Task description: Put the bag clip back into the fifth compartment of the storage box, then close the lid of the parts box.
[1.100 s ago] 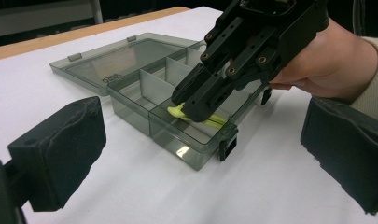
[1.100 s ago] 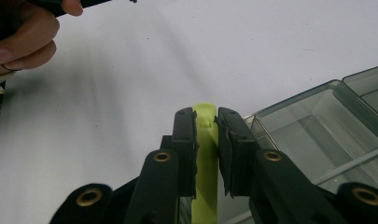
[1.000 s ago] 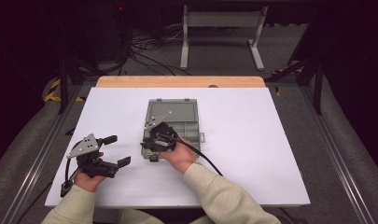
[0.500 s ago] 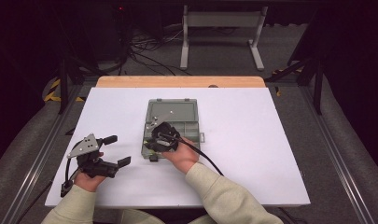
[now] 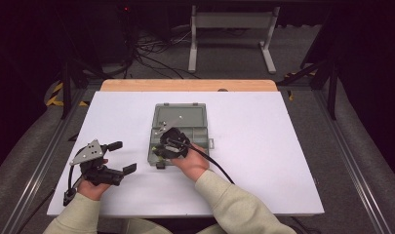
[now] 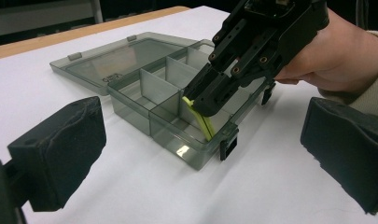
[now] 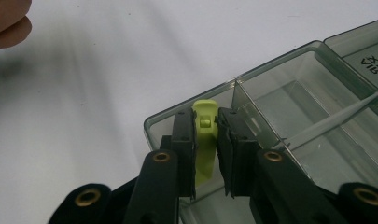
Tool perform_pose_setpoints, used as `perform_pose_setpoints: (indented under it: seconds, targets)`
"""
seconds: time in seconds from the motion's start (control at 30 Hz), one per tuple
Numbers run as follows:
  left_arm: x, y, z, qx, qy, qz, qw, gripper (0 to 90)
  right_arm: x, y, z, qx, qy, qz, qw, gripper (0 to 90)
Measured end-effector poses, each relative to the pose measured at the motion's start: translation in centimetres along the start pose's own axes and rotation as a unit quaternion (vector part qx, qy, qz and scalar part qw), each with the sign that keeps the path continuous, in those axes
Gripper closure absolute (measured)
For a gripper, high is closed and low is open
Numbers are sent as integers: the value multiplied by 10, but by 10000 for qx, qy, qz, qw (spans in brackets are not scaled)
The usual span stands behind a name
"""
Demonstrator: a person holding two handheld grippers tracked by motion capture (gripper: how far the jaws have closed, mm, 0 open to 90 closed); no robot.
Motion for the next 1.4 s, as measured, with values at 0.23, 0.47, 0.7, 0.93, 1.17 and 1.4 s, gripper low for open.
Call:
perform_pose_setpoints:
  seconds: [0.23, 0.47, 0.7, 0.93, 1.17, 1.4]
  targets:
    - [0, 1, 0, -4, 2, 6, 10000, 9, 1, -6, 3, 98, 13, 15, 10000, 738]
    - [-1, -2, 2, 30, -113, -7, 9999, 53, 0, -22, 11, 213, -193, -68, 9996, 900]
    - [0, -2, 4, -35, -56, 64, 10000, 118, 5, -48, 20, 404, -255, -157, 9987, 900]
    - [1, -5, 8, -37, 10, 245, 9997, 297, 12, -78, 21, 530, -345, -180, 9978, 900]
    - [0, -2, 14, -232, 154, 620, 9977, 630, 22, -104, 19, 605, -346, -381, 9968, 900]
    - [-4, 0, 25, -335, 177, 940, 9949, 875, 36, -120, 15, 637, -283, -595, 9958, 900]
Point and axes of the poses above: each handheld gripper's, and its own axes: y roughly forward along the jaws, z roughly out of its top, x roughly to its right, the point moved 2 cm from there along y, roughly forward along the jaws, and after that the axes turned 13 degrees about x, right-handed, at the moved point
